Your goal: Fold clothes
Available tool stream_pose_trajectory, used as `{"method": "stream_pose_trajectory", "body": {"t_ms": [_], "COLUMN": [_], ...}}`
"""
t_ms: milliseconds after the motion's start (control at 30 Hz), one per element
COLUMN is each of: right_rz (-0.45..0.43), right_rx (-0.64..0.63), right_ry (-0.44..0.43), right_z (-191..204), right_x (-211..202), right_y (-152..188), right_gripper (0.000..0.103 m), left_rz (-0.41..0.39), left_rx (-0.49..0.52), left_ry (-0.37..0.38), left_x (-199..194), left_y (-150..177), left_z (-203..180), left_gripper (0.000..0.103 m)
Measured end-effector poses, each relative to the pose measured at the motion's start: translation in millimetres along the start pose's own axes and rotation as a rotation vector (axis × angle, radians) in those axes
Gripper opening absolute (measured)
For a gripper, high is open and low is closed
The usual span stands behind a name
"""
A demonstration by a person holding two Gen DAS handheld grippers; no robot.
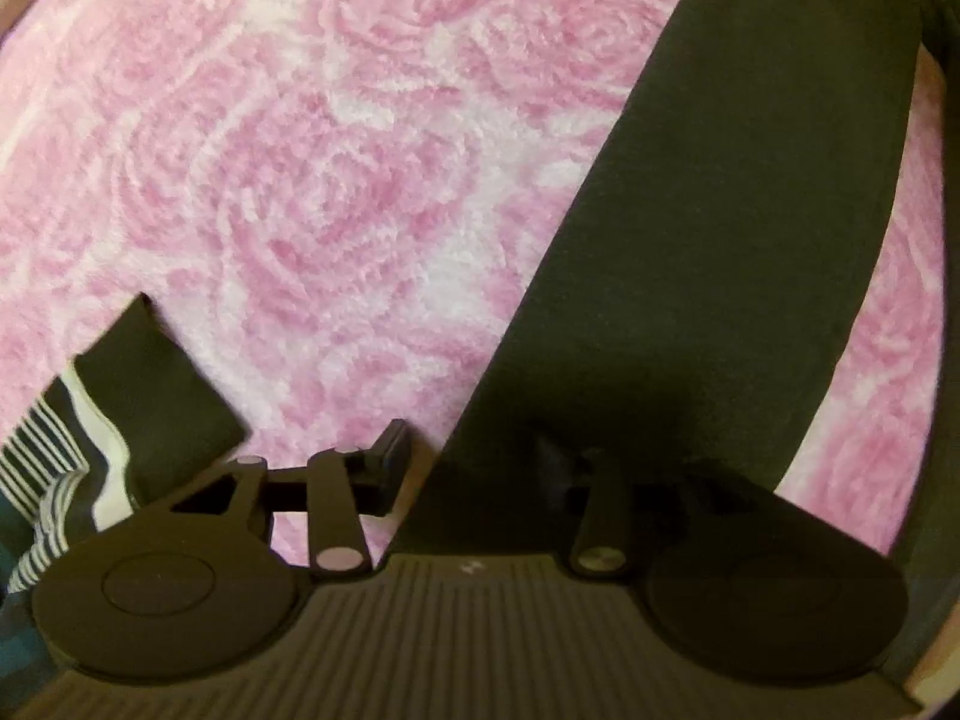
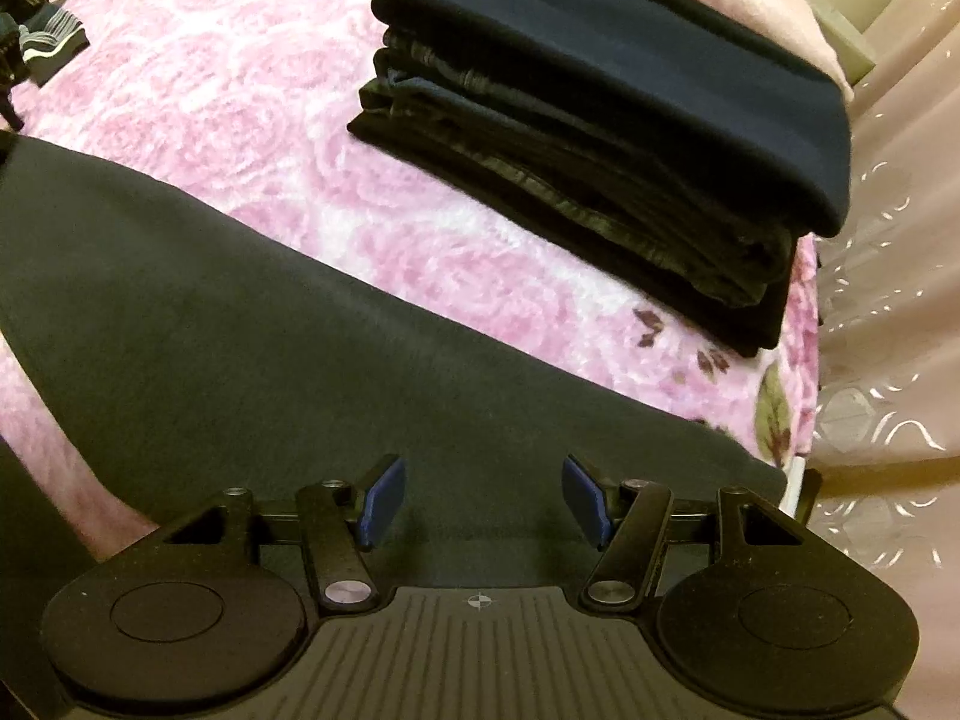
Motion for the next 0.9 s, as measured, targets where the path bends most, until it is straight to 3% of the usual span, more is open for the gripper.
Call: {"method": "stream_pose_trajectory", "body": {"t_ms": [33, 67, 100, 200, 367, 600, 767, 800, 833, 900], "right_rz": [-0.003, -0.006, -0.010, -0.018, -0.027, -0.022, 0.053, 0.056, 0.074, 0.074], "right_rx": [-0.004, -0.009, -0.015, -0.049, -0.178, -0.564, -0.686, -0.677, -0.649, -0.609], "right_ry": [-0.002, -0.004, -0.005, -0.002, -0.019, -0.128, -0.235, -0.262, -0.301, -0.301], "right_z": [-1.6, -5.0, -9.3, -26.0, -65.1, -102.2, -124.1, -126.5, -128.5, -129.5], "right_x": [-0.3, -0.9, -1.7, -3.7, 1.2, 44.4, 87.2, 90.3, 91.3, 80.3], "right_y": [-1.0, -1.2, -1.0, 0.9, 5.6, 14.8, 26.4, 27.6, 27.8, 28.9], "right_gripper": [0.062, 0.062, 0.062, 0.062, 0.062, 0.062, 0.061, 0.053, 0.023, 0.003], "left_rz": [0.010, 0.020, 0.031, 0.024, -0.003, 0.037, 0.084, 0.093, 0.102, 0.118], "left_rx": [-0.002, -0.003, 0.021, 0.104, 0.157, 0.122, 0.114, 0.112, 0.110, 0.109], "left_ry": [0.018, 0.033, 0.026, -0.048, -0.198, -0.322, -0.397, -0.408, -0.419, -0.436], "left_x": [0.1, 0.1, -2.8, -20.8, -66.4, -98.1, -106.2, -106.7, -107.1, -107.6], "left_y": [0.0, -0.1, -0.6, -0.3, 0.4, -11.9, -21.2, -22.6, -23.9, -23.9], "left_z": [-0.1, -0.5, -5.1, -25.8, -69.2, -118.5, -145.6, -149.1, -152.6, -159.1], "left_gripper": [0.028, 0.010, 0.004, 0.003, 0.003, 0.003, 0.003, 0.003, 0.003, 0.003]}}
Point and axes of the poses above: each gripper's, at about its wrist camera, not at the fingertips, and x roughly the way its jaws point, z to its left, y to its underside, the point moved 6 cm from there along x, roughly the way its jaws point, and after that the axes turned 6 degrees about -z, right-handed, at the moved point
